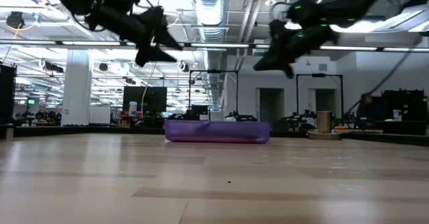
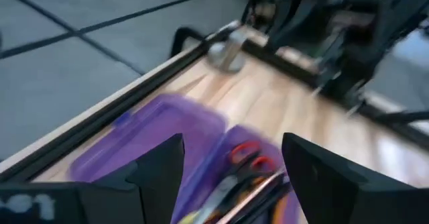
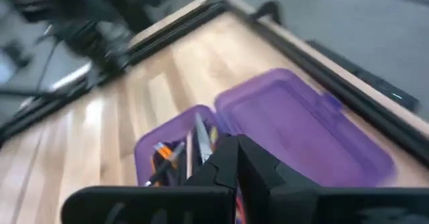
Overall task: Pick & place school supplies into a supply box
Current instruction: Close the purple supply box
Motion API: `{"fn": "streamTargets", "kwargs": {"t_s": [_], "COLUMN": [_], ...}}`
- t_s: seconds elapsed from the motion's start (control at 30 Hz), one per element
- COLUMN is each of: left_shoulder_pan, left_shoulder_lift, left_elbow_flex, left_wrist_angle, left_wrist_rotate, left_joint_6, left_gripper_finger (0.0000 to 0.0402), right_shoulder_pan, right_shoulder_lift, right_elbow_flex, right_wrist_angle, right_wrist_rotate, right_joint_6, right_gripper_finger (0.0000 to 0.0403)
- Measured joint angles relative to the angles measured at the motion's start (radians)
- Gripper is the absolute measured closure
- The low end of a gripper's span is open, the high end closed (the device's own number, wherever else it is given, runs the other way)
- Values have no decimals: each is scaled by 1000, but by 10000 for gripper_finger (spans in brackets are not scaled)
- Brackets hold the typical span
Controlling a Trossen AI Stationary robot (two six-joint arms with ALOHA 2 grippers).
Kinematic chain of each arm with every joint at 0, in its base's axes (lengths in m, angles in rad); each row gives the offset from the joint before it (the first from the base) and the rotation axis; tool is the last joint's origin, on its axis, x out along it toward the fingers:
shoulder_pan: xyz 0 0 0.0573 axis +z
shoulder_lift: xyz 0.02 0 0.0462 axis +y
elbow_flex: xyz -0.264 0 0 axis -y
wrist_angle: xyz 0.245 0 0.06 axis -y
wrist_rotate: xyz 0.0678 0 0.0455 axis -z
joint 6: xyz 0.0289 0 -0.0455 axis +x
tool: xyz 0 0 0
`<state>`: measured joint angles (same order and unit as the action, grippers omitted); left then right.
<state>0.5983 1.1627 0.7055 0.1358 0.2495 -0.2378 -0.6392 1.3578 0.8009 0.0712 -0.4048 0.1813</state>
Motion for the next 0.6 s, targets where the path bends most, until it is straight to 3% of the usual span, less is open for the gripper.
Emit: {"fn": "streamTargets", "kwargs": {"t_s": [0.07,0.17,0.33,0.43,0.6], "left_shoulder_pan": [23,52,187,256,313], "left_shoulder_lift": [2,2,2,2,6], "left_elbow_flex": [-27,-48,-56,-56,-56], "left_wrist_angle": [-10,-14,-19,-10,-6], "left_wrist_rotate": [-4,-9,155,197,148], "left_joint_6": [61,119,95,114,212], "left_gripper_finger": [162,162,162,162,162], "right_shoulder_pan": [-11,-11,-3,2,25], "right_shoulder_lift": [108,263,530,665,841], "right_elbow_flex": [137,383,802,1006,1255], "right_wrist_angle": [-80,-341,-801,-962,-1146], "right_wrist_rotate": [-75,-87,-34,-34,12], "right_joint_6": [-87,-270,-527,-624,-776], "right_gripper_finger": [402,402,387,369,332]}}
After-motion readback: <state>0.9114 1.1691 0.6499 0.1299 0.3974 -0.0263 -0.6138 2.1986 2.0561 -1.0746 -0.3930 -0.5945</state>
